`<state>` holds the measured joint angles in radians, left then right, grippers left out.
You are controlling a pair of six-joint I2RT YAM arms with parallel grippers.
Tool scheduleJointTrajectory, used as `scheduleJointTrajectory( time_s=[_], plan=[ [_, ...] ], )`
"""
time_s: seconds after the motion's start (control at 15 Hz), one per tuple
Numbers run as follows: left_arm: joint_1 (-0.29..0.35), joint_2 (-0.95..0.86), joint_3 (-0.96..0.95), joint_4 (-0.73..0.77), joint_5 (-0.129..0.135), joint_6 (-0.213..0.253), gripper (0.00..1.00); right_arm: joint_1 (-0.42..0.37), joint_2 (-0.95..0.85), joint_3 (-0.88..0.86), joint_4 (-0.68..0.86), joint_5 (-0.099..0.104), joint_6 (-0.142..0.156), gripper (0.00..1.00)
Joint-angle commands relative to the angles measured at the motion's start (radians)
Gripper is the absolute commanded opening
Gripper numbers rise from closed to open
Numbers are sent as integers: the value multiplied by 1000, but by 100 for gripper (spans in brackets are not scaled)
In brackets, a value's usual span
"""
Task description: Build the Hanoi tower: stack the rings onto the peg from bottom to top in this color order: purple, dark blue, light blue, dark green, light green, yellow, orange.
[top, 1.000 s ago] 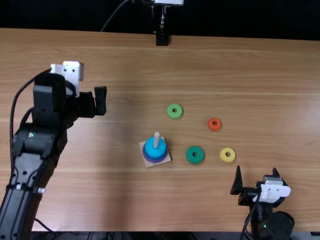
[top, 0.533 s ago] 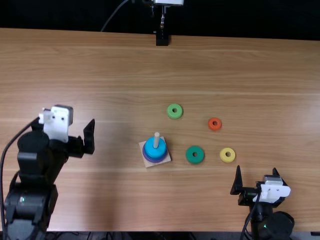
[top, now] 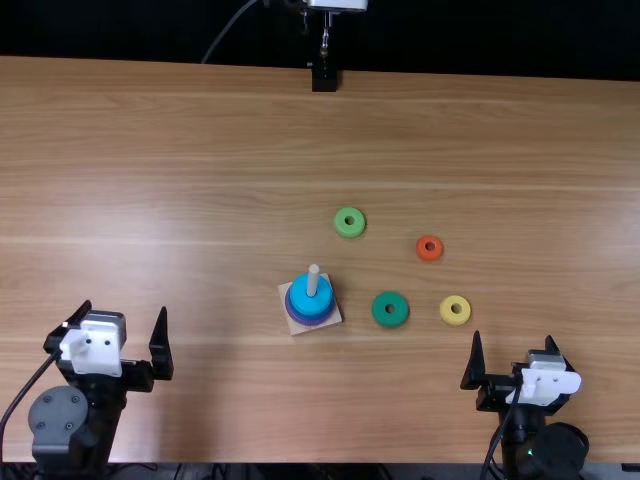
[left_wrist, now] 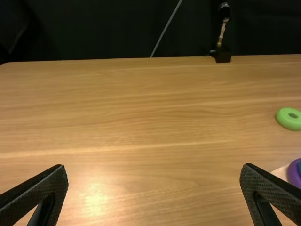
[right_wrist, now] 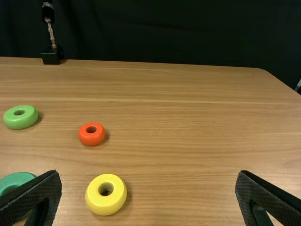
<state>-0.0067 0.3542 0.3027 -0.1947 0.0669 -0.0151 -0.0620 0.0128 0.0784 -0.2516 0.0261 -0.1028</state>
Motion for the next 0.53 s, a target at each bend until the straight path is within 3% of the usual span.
scheduleJointTrajectory(
  time_s=[0.0, 0.47],
  plan=[
    [-4, -46, -56, 5, -14, 4, 100, -7, -13, -63, -66, 14, 2, 100],
    [-13, -319, -283, 0, -14, 17, 100, -7, -13, -63, -66, 14, 2, 100]
  ],
)
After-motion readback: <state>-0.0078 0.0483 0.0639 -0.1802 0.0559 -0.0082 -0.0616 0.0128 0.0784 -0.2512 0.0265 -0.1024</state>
